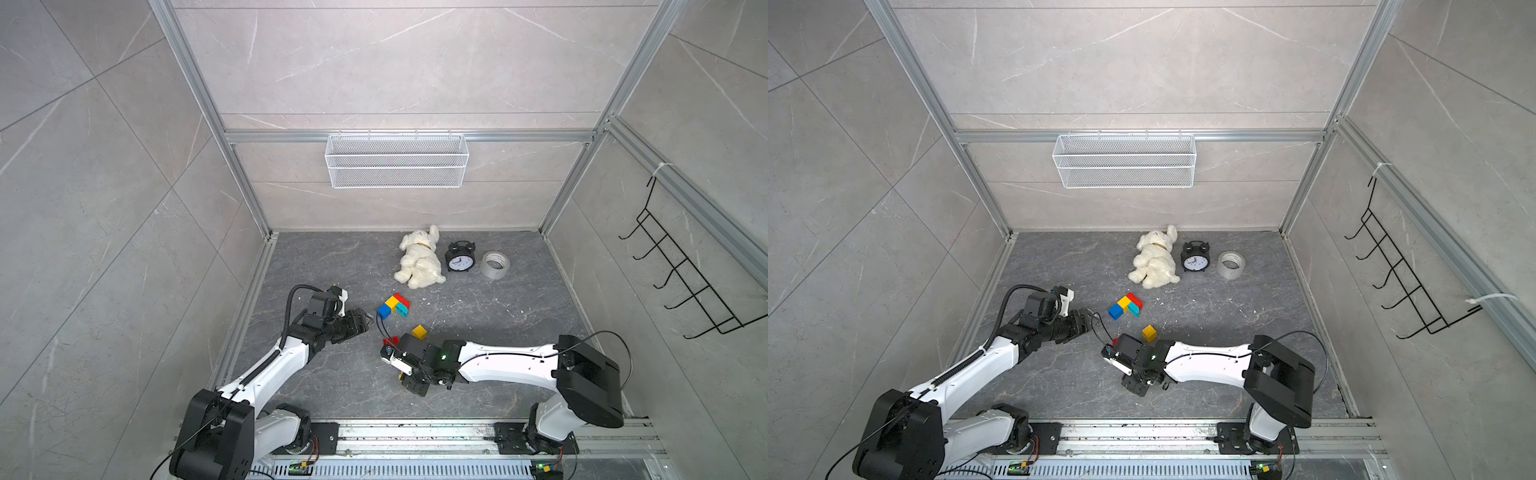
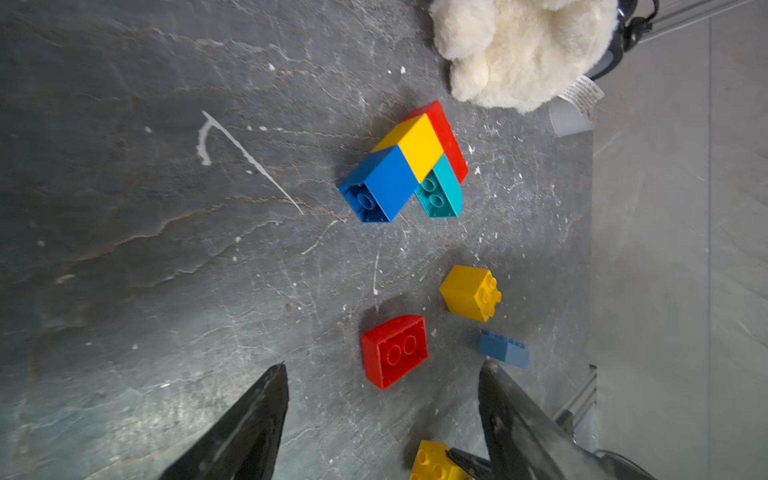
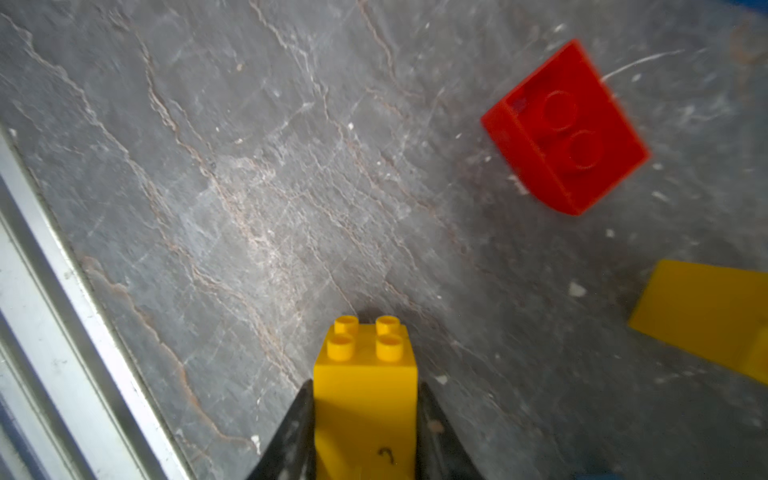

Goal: Assemble the letter r with lego
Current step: Pick up the lego brick from the center of the board, then assemble the lego brick with the lego brick.

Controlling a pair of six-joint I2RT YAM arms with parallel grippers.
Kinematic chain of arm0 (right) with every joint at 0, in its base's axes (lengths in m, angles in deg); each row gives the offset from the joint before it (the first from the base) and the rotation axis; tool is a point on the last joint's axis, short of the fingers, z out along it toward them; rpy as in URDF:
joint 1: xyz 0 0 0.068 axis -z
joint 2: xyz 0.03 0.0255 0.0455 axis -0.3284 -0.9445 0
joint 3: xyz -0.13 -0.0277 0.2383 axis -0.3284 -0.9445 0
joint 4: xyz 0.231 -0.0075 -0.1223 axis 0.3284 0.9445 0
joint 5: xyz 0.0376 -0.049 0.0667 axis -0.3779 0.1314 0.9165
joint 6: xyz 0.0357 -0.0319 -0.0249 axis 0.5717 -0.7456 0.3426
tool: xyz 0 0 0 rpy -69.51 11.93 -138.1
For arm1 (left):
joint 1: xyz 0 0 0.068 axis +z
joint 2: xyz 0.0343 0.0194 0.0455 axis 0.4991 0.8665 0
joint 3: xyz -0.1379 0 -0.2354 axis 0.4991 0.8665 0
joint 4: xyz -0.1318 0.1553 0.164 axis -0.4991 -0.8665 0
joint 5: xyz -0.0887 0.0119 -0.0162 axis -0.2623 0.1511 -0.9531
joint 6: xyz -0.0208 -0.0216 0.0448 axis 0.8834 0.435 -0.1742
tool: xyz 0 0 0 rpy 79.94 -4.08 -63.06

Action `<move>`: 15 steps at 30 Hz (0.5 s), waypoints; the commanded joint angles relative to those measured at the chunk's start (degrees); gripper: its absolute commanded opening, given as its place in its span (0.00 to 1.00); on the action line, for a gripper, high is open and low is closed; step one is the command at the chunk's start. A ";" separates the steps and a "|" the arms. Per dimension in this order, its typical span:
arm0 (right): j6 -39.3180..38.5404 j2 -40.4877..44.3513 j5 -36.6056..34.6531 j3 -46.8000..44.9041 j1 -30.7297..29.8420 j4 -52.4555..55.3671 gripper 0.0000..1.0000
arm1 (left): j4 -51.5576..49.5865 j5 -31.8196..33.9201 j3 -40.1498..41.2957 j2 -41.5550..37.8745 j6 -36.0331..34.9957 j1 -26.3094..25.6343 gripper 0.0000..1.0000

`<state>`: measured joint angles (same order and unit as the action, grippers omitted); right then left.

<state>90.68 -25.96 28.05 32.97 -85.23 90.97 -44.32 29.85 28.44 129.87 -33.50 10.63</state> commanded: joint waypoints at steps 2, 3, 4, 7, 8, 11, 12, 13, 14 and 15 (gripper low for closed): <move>-3.66 9.99 -5.83 0.91 1.52 0.86 0.22 | 5.96 -15.32 -2.54 -0.26 1.40 0.41 0.75; -4.35 11.46 -6.31 0.91 1.95 0.43 0.22 | 7.38 -18.49 -2.94 0.48 2.34 0.38 0.75; -5.14 13.10 -6.85 0.85 2.31 -0.19 0.22 | 9.70 -22.19 -3.17 1.31 3.80 0.33 0.74; -7.34 15.43 -8.46 0.85 3.08 -0.98 0.22 | 17.87 -29.61 -3.61 2.66 8.08 -0.06 0.73; -7.95 15.52 -8.91 1.02 3.43 -0.80 0.22 | 19.22 -31.09 -4.08 2.61 8.42 -0.36 0.73; -8.97 15.87 -10.37 1.03 4.13 -0.76 0.22 | 19.24 -35.00 -5.53 2.42 7.36 -1.70 0.73; -9.17 16.16 -10.76 0.87 4.23 -1.11 0.21 | 19.05 -36.11 -5.79 2.55 6.83 -2.23 0.73; -9.36 16.59 -11.01 0.87 4.43 -1.43 0.22 | 18.49 -37.03 -6.05 2.74 6.17 -2.96 0.73; -9.44 17.08 -11.06 1.00 4.54 -1.70 0.21 | 17.84 -37.58 -6.33 3.02 5.52 -3.70 0.73; -9.56 17.45 -11.38 1.03 4.61 -1.88 0.21 | 17.00 -37.81 -6.55 3.28 4.87 -4.16 0.72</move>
<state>82.85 -10.11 18.85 33.45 -80.95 89.85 -28.74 -1.25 23.91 132.71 -27.64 7.74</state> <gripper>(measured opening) 0.337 0.727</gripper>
